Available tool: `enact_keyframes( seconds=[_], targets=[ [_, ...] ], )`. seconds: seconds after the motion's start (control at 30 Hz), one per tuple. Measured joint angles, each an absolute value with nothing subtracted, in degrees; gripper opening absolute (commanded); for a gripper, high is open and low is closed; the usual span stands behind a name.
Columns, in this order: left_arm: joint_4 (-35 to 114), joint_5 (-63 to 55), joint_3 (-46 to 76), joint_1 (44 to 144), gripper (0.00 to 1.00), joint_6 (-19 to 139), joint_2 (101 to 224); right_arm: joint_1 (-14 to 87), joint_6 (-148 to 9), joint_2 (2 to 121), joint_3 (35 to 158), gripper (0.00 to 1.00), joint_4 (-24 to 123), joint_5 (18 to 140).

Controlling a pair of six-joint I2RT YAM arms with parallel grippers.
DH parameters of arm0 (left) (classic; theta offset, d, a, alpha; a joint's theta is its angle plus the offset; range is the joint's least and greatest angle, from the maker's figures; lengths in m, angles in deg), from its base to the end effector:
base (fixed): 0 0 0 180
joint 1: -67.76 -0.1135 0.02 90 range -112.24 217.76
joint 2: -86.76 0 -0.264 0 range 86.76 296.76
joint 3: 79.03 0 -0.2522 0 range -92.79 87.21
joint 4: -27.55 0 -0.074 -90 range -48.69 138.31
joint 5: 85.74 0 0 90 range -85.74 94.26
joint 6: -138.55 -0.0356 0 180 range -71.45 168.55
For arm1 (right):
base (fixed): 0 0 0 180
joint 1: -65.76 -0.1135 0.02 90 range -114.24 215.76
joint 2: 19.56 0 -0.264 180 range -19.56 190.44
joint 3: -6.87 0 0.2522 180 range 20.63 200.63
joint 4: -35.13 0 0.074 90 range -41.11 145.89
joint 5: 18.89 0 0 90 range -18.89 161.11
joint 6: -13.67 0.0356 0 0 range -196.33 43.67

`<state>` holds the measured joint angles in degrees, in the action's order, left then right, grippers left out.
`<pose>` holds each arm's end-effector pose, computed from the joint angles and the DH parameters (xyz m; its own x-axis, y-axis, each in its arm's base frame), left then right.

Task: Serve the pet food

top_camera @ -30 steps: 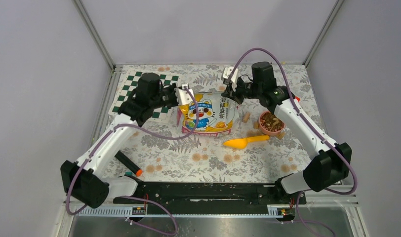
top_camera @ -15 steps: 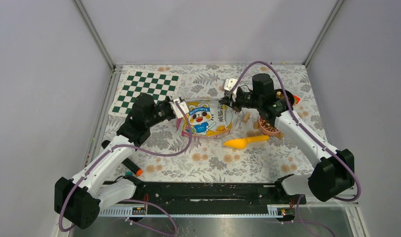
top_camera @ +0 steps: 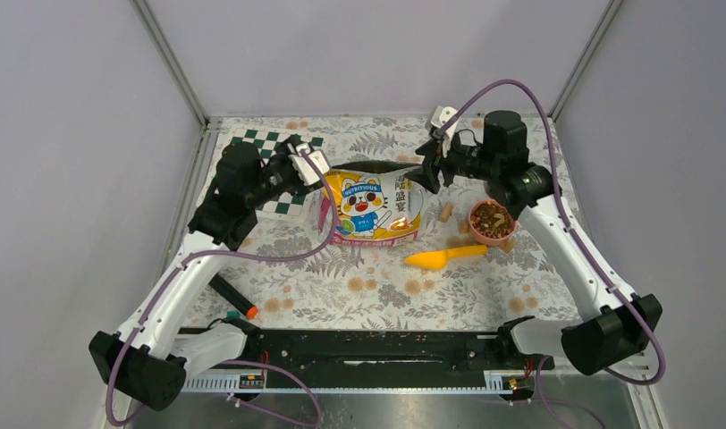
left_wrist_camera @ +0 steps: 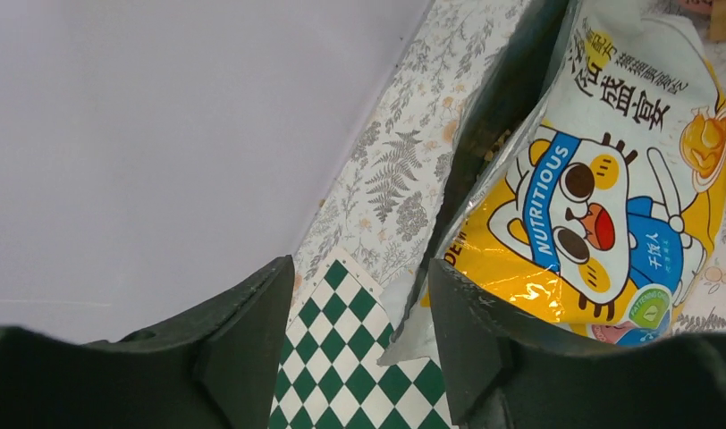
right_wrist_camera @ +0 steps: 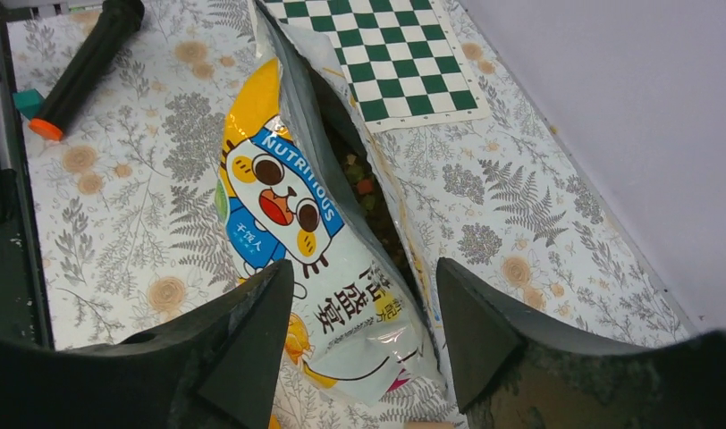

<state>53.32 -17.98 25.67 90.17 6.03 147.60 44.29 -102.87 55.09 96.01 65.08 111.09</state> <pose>0.2172 -0.1041 0.3860 0.3367 0.5378 -0.7729 0.6355 0.4759 0.6080 0.2633 0.1281 0.4042 0.1609 -0.3046 -0.9388 -0.8773 0.3916 -0.2774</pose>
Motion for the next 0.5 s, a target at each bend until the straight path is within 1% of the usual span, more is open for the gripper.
enact_keyframes(
  seconds=[0.07,0.27,0.4,0.5],
  targets=[
    [54.31,-18.48,23.90,90.17,0.59,6.64,147.97,44.29,-101.36,53.49,96.01,0.69,65.45,110.64],
    [57.91,-19.88,22.37,90.15,0.45,9.50,150.36,44.29,-96.84,51.92,96.82,0.69,66.15,106.99],
    [62.15,-21.23,19.59,89.51,0.45,11.10,154.64,44.29,-94.76,54.21,100.31,0.69,69.29,104.65],
    [63.31,-23.70,19.42,86.96,0.47,12.41,156.67,44.29,-93.87,56.38,102.70,0.69,71.02,103.03]
  ],
)
